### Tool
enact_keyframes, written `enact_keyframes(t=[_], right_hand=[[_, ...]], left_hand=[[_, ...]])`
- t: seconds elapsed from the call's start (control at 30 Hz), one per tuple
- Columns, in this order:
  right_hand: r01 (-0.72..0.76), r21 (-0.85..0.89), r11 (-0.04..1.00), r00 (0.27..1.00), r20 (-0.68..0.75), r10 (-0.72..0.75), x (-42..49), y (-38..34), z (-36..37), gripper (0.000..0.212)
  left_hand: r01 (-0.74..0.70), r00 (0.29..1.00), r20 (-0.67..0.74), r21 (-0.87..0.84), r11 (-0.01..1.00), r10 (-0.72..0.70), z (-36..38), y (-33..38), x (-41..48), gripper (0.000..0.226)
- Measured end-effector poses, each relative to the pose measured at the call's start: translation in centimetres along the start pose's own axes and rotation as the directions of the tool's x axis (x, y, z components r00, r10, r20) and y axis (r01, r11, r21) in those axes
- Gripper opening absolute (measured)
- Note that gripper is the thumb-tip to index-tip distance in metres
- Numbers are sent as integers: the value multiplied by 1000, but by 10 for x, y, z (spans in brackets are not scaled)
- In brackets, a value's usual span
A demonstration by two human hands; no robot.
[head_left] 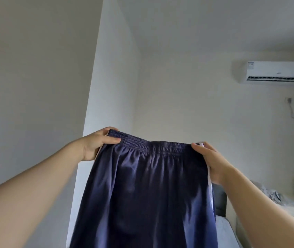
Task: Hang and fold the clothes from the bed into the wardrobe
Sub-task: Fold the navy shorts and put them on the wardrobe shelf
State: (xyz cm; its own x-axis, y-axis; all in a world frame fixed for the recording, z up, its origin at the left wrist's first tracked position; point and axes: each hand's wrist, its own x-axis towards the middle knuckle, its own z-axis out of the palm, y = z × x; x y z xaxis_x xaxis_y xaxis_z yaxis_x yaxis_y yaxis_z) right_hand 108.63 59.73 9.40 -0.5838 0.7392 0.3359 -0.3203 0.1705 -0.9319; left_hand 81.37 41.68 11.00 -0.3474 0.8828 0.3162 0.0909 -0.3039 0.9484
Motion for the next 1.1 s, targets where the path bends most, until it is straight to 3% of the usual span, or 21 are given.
enact_keyframes(t=[0.13, 0.33, 0.47, 0.57, 0.67, 0.77, 0.87, 0.9, 1.0, 1.1], right_hand=[[-34, -40, 999, 999, 7, 34, -7, 12, -4, 20], [-125, -288, 950, 990, 19, 136, -26, 39, -8, 12], [-160, -352, 922, 985, 11, 175, -35, 57, -13, 24], [-190, -297, 936, 978, 20, 205, -42, 65, -22, 29], [-223, -107, 969, 971, 62, 230, -48, 69, -31, 34], [-294, -8, 956, 955, 48, 294, -50, 72, -36, 29], [-388, -78, 918, 921, -61, 384, -50, 83, -32, 20], [-411, -101, 906, 909, -120, 399, -49, 88, -30, 19], [-421, -134, 897, 884, -284, 372, -45, 99, -17, 15], [-383, -102, 918, 882, -336, 331, -42, 106, 0, 16]], left_hand=[[78, 993, 87, 46, 996, -82, -3, -10, -5, 16], [131, 990, -93, 346, 929, -104, 3, -36, -6, 21], [120, 989, -116, 281, 952, -90, 5, -53, -6, 22], [118, 990, -102, 166, 979, -102, 8, -67, -8, 22], [87, 995, 55, 20, 996, -88, 9, -67, -13, 21], [208, 954, 192, 134, 969, -231, 11, -68, -13, 36], [399, 906, 34, 266, 878, -422, 19, -85, -7, 11], [463, 881, -21, 237, 854, -472, 25, -93, -5, 5], [597, 797, -155, 51, 801, -584, 49, -120, -3, 18], [548, 796, -262, -73, 833, -546, 81, -140, -3, 16]])
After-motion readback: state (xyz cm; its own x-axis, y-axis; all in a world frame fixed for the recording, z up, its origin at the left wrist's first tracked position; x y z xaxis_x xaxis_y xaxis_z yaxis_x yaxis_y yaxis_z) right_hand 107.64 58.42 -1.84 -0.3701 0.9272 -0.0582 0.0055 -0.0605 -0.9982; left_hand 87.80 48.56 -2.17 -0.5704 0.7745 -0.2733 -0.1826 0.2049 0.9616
